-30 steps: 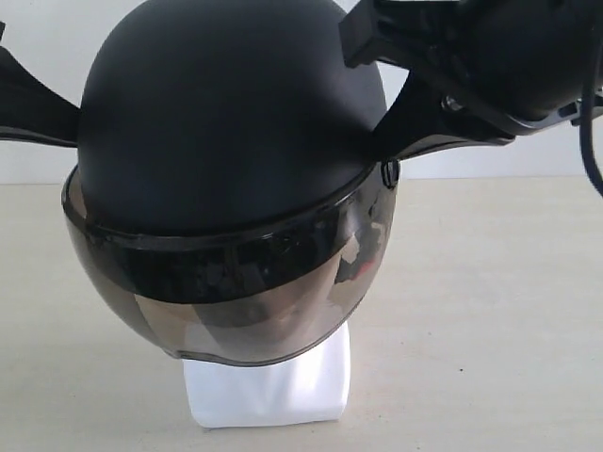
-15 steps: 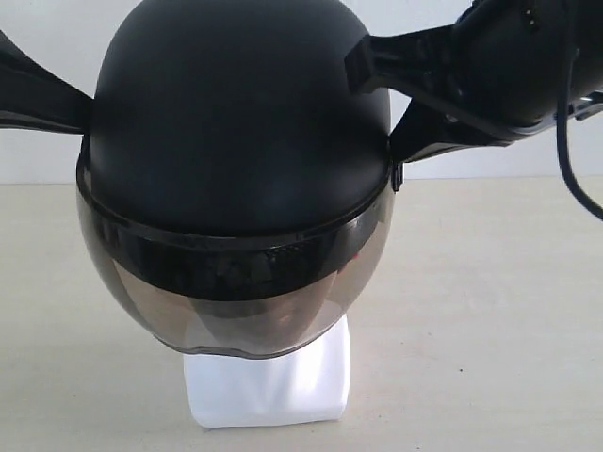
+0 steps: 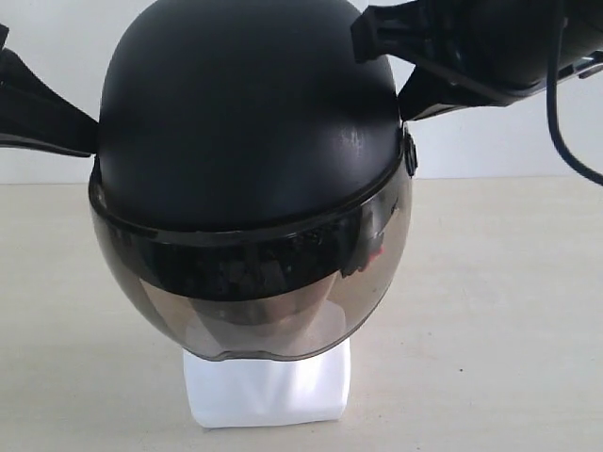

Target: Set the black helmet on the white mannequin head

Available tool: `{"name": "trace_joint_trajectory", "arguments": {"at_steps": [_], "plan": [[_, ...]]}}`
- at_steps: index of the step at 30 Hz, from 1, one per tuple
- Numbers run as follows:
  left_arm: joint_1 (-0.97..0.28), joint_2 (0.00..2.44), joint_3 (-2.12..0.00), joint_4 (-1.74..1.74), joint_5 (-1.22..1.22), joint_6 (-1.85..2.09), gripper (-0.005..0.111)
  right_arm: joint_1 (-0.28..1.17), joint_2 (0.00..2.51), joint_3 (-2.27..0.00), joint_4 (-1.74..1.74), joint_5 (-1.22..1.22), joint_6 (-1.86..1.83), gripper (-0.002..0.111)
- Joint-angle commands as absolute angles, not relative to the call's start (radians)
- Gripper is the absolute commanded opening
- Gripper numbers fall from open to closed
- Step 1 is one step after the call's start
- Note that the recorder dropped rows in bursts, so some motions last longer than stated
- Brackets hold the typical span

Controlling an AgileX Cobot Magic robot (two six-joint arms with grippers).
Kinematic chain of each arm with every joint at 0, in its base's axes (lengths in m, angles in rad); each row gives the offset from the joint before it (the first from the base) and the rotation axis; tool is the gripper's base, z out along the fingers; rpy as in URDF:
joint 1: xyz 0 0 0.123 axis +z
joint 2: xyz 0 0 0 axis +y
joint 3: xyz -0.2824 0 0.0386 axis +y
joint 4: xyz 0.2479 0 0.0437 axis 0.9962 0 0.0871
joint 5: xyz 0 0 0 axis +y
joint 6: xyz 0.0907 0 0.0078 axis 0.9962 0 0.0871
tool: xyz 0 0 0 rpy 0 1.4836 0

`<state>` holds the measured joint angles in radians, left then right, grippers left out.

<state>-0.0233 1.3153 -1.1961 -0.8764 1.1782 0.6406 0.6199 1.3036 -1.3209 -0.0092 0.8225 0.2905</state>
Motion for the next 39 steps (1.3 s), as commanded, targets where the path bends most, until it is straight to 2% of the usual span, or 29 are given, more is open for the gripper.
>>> {"name": "trace_joint_trajectory", "arguments": {"at_steps": [1, 34, 39], "plan": [[-0.045, 1.32, -1.191, -0.885, 1.221, 0.629, 0.004, 0.638, 1.307, -1.331, 0.079, 0.801, 0.283, 0.0], [0.002, 1.193, -1.269, -0.894, 1.221, 0.621, 0.004, 0.638, 1.165, -1.326, -0.026, 0.94, 0.364, 0.0], [0.002, 1.143, -1.269, -0.894, 1.221, 0.621, 0.004, 0.638, 1.125, -1.326, -0.078, 1.02, 0.367, 0.0]]}}
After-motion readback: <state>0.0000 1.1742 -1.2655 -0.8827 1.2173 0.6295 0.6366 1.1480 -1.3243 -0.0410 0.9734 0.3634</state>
